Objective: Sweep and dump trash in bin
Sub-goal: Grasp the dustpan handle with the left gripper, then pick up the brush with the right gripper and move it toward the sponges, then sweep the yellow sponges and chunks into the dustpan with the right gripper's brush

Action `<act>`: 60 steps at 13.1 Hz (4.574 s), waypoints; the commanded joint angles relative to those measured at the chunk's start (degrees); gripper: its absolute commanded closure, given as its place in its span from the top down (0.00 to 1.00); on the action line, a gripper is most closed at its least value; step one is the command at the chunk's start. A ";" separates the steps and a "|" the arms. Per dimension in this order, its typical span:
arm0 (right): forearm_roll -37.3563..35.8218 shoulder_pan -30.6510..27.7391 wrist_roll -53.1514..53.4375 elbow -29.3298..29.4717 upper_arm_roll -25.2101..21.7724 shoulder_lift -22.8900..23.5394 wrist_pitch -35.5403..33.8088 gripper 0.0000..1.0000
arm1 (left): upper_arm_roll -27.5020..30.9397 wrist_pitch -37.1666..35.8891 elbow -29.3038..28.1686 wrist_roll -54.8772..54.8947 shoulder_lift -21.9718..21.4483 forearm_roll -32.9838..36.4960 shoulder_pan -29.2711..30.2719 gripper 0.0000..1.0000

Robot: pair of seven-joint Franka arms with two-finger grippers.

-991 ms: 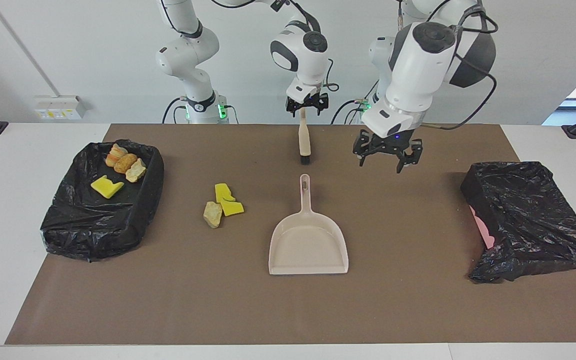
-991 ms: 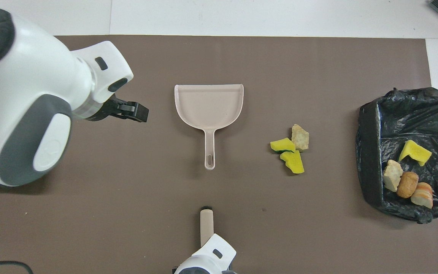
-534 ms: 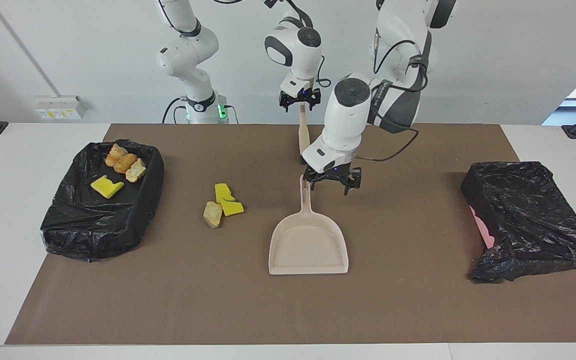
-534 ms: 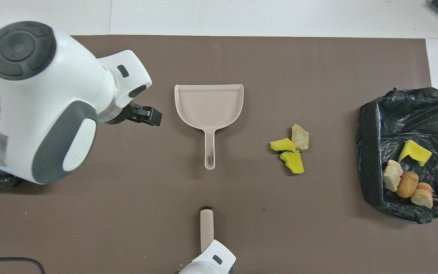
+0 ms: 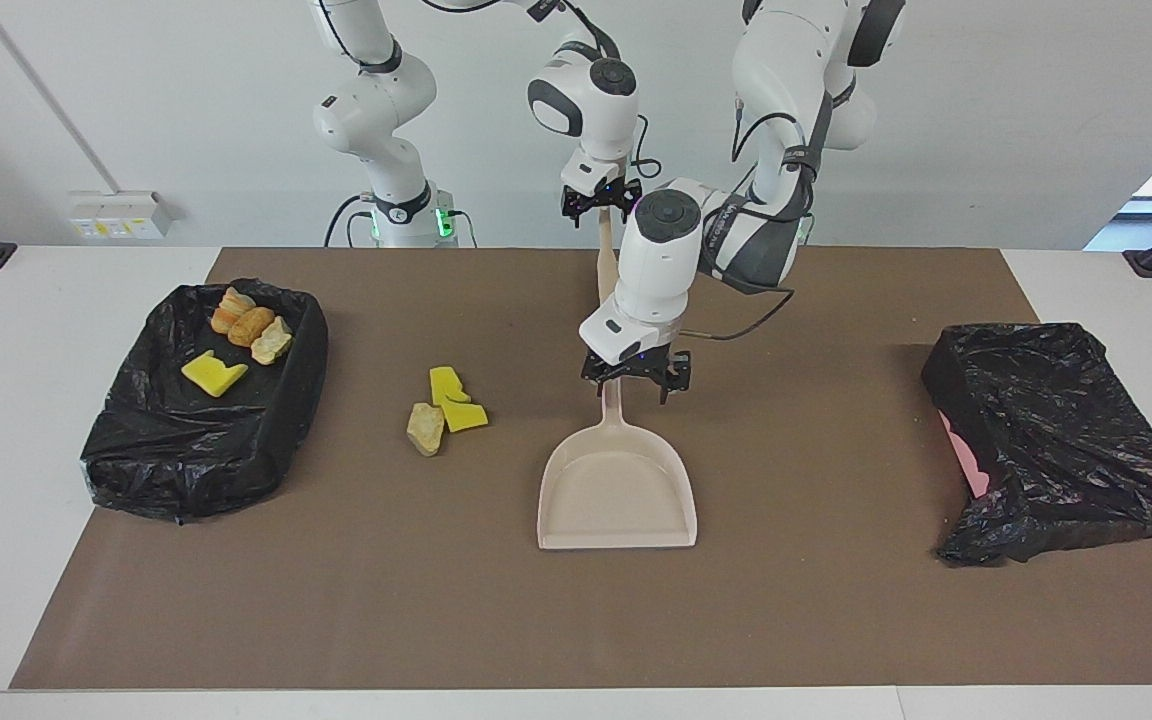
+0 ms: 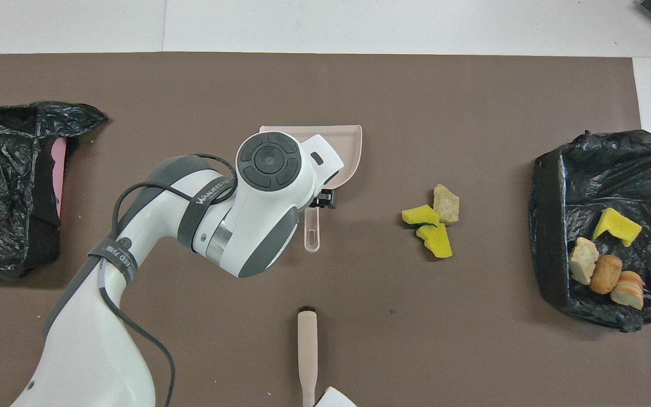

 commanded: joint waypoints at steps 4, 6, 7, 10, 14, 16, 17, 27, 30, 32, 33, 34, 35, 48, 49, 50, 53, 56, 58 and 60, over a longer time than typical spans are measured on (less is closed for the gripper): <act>0.99 0.73 1.02 -0.49 -0.07 0.59 1.47 0.50 | 0.67 4.12 -0.80 -3.13 2.36 1.03 -0.77 1.00; 0.47 0.65 0.93 -0.31 -0.16 0.68 1.39 0.25 | 0.58 4.20 -1.24 -3.22 2.36 1.03 -0.86 0.94; 0.20 0.38 0.93 -0.31 -0.16 0.77 1.56 0.09 | 0.58 4.21 -1.24 -3.22 2.36 1.03 -0.86 0.93; -0.59 -1.02 -1.07 0.48 -0.25 2.00 1.65 0.00 | 0.58 4.12 -1.77 -3.13 2.36 0.86 -1.03 0.82; -1.29 -5.14 -3.01 2.76 -0.69 -0.62 -5.18 0.00 | 0.58 4.12 -1.68 -3.04 2.36 0.86 -1.38 0.61; -1.56 -9.27 -7.22 2.76 -0.69 -5.10 -9.84 0.00 | 0.58 3.85 -1.59 -3.04 2.36 0.94 -1.73 0.49; -1.73 -11.20 -9.68 2.76 -0.69 -7.55 -13.08 0.00 | 0.58 3.85 -1.59 -3.04 2.36 0.86 -1.74 0.44; -13.67 -40.71 -35.41 3.20 -0.51 -12.08 -20.26 0.00 | 0.67 -8.52 -1.42 13.52 -4.57 1.21 -1.21 0.10; -22.52 -50.49 -43.80 6.44 -0.51 -6.89 -17.95 0.00 | 0.85 -10.73 -1.42 27.07 -4.67 1.21 -0.33 0.00; -26.86 -54.26 -43.19 6.11 -0.43 -2.76 -14.63 0.00 | 0.76 -13.01 -2.90 35.14 -5.80 1.30 -0.42 0.00; -26.96 -54.72 -42.67 5.50 -0.43 -2.05 -14.09 0.00 | 0.85 -13.37 -5.00 39.72 -7.03 1.30 -0.51 0.00; -27.05 -54.46 -42.57 4.97 -0.34 -2.22 -14.08 0.00 | 0.85 -13.20 -7.37 41.59 -8.35 1.38 -1.03 0.00; -27.31 -54.37 -43.10 5.05 -0.25 -2.13 -14.43 0.00 | 0.76 -12.94 -9.22 41.95 -9.40 1.47 -1.30 0.00; 4.45 -38.65 -44.95 5.13 -0.07 1.92 -13.56 0.00 | 0.58 -10.74 -22.59 48.19 -16.52 4.37 -6.91 0.00; 9.47 -37.16 -44.69 5.83 -0.07 2.00 -13.64 0.00 | 0.58 -10.21 -23.73 48.29 -16.97 4.29 -7.10 0.00; 13.26 -36.28 -44.77 6.71 -0.07 2.35 -13.91 0.00 | 0.58 -9.60 -24.26 48.29 -17.32 4.28 -7.19 0.00; 14.45 -37.14 -43.90 11.36 -0.60 1.48 -22.04 0.00 | 0.58 -9.42 -24.27 48.29 -17.33 4.28 -7.10 0.00; 4.20 -38.90 -42.84 13.22 -0.78 -1.77 -27.26 0.00 | 0.67 -8.02 -24.27 48.98 -16.98 4.28 -6.49 0.00; -6.95 -38.12 -40.74 14.54 -0.17 -1.95 -29.37 0.00 | 0.67 -8.53 -24.27 51.27 -16.97 4.28 -6.13 0.00; -10.16 -36.72 -30.86 14.19 0.01 -3.09 -30.08 0.00 | 1.02 -8.63 -23.40 52.41 -16.54 4.20 -5.70 0.00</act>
